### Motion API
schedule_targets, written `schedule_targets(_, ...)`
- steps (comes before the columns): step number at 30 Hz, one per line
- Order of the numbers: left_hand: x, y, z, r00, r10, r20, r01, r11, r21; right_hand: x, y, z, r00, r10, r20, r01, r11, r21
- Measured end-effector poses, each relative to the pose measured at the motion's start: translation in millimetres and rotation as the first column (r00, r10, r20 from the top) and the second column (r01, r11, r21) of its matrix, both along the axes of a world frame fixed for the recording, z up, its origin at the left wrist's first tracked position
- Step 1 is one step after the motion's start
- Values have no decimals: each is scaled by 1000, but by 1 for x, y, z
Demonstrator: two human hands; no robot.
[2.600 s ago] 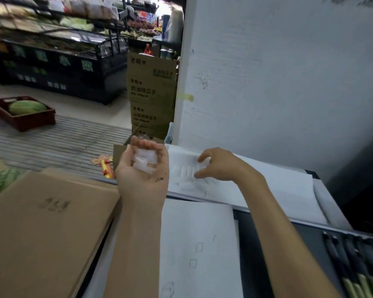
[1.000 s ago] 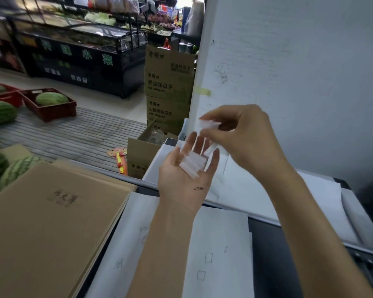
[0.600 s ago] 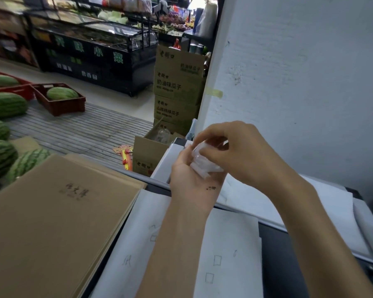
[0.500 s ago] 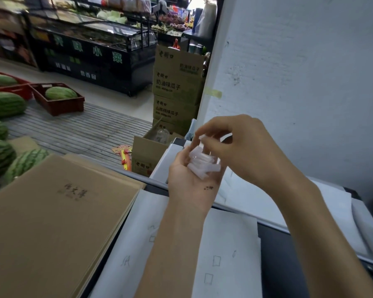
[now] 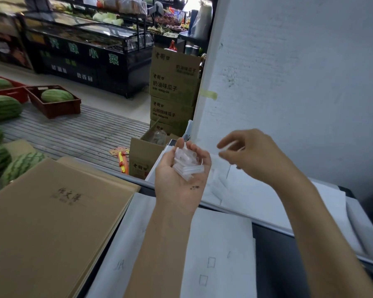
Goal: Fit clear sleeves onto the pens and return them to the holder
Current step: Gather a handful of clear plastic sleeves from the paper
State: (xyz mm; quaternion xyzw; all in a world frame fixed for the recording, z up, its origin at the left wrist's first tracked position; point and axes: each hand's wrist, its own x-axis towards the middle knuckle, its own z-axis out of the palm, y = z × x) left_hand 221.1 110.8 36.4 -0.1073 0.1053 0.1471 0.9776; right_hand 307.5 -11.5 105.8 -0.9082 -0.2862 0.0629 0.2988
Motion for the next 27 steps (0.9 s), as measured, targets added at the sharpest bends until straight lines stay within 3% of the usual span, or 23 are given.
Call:
schedule_targets(3,1,1,-2,1000,19,-6,-19,1000,20,10,-1,-25,994,-17,-107,-14,957,-289)
schedule_targets(8,3,0,-6,1000,0,16,0,999,37,14,2,-50,985,23,-173,-91,913,-397)
schedule_targets(27,2,1,-2,1000,7,-27,-3,984,176,20,-4,-60,995,-51,87,82,915,-395)
